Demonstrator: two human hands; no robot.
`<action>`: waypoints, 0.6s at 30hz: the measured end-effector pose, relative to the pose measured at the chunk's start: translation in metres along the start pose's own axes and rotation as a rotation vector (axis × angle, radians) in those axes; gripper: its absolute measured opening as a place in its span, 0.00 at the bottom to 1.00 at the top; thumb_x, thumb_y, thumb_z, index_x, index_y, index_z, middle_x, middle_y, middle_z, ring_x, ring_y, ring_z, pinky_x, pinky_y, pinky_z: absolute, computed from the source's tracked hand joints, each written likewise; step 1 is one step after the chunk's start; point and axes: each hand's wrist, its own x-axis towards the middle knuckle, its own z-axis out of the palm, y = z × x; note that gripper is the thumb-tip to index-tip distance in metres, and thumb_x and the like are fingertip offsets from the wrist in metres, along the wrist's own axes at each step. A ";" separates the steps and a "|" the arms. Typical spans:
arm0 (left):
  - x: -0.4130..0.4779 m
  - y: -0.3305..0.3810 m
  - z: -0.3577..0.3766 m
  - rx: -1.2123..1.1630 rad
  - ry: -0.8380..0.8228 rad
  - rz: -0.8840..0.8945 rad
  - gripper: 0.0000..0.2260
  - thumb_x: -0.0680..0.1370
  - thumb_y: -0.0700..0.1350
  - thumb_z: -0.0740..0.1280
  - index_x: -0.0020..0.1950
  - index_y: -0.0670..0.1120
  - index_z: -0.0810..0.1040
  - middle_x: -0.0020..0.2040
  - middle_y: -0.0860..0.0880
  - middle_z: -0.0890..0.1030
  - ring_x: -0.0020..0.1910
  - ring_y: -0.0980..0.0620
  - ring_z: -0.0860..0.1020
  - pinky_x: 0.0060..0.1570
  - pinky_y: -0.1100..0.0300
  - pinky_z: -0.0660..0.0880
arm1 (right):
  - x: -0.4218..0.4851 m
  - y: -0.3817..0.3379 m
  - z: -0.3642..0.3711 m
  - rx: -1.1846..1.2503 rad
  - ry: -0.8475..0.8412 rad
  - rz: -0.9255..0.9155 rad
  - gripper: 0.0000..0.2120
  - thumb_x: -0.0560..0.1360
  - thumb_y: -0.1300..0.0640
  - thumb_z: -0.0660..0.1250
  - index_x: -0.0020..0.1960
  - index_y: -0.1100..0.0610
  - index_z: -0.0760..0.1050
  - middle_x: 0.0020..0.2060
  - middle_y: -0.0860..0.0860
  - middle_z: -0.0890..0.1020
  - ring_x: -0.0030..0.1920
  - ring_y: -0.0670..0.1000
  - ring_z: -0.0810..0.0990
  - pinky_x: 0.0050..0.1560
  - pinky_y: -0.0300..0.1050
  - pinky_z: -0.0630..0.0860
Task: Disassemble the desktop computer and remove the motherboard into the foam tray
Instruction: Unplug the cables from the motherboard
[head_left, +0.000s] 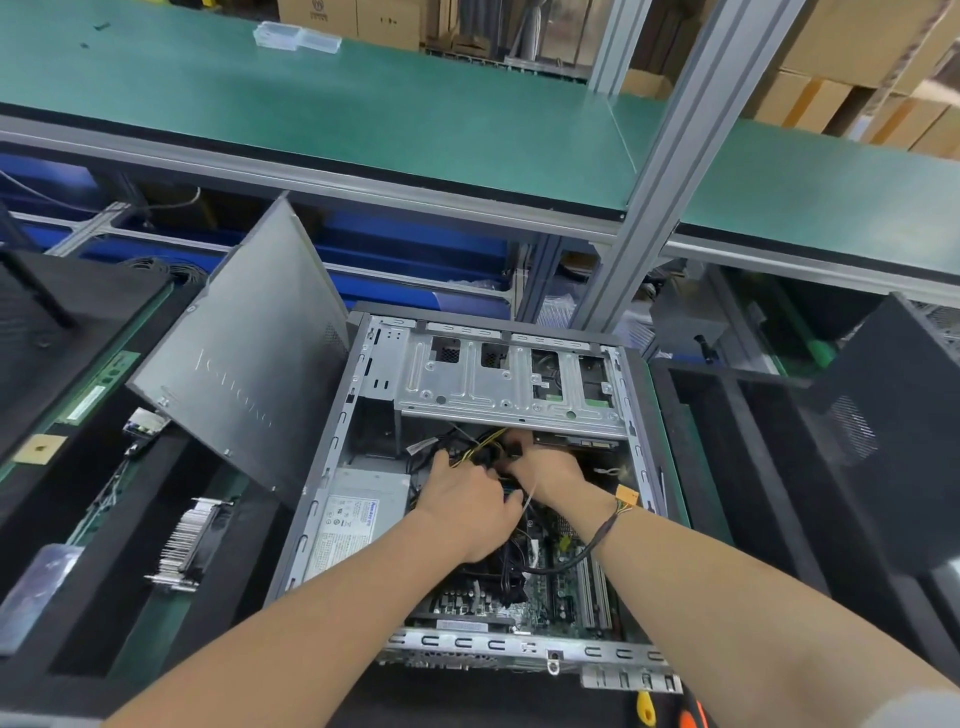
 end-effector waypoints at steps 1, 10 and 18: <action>0.000 0.000 0.000 0.003 0.002 0.000 0.31 0.85 0.58 0.42 0.64 0.43 0.80 0.59 0.44 0.81 0.58 0.44 0.77 0.65 0.40 0.60 | 0.001 0.000 0.000 -0.001 -0.006 0.018 0.22 0.86 0.46 0.56 0.77 0.54 0.63 0.67 0.58 0.79 0.66 0.59 0.78 0.63 0.50 0.76; 0.000 -0.001 -0.002 0.010 -0.020 0.012 0.31 0.85 0.58 0.42 0.64 0.43 0.80 0.59 0.44 0.82 0.57 0.44 0.77 0.65 0.39 0.59 | 0.007 0.002 0.004 0.012 -0.001 0.091 0.19 0.85 0.50 0.56 0.74 0.55 0.68 0.66 0.59 0.79 0.65 0.59 0.78 0.53 0.45 0.72; 0.000 -0.001 -0.002 -0.001 -0.040 0.010 0.31 0.85 0.58 0.43 0.69 0.42 0.77 0.63 0.44 0.80 0.62 0.44 0.76 0.69 0.39 0.57 | 0.004 0.003 0.005 0.034 0.015 0.041 0.20 0.86 0.54 0.55 0.77 0.52 0.62 0.65 0.60 0.78 0.63 0.60 0.79 0.56 0.49 0.75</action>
